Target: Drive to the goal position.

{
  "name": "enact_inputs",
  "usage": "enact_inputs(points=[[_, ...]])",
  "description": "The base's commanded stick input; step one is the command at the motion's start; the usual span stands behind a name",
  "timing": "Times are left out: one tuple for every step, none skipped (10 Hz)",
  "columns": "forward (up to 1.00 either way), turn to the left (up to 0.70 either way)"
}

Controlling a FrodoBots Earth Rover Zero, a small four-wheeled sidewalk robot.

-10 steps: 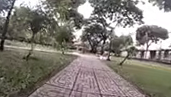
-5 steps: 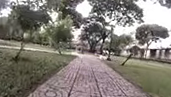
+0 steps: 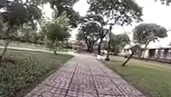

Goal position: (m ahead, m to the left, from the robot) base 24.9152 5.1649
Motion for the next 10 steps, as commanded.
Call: enact_inputs(points=[[1.00,0.00],[1.00,0.00],[1.00,0.00],[1.00,0.00],[1.00,0.00],[1.00,0.00],[1.00,0.00],[1.00,0.00],[1.00,0.00],[1.00,0.00]])
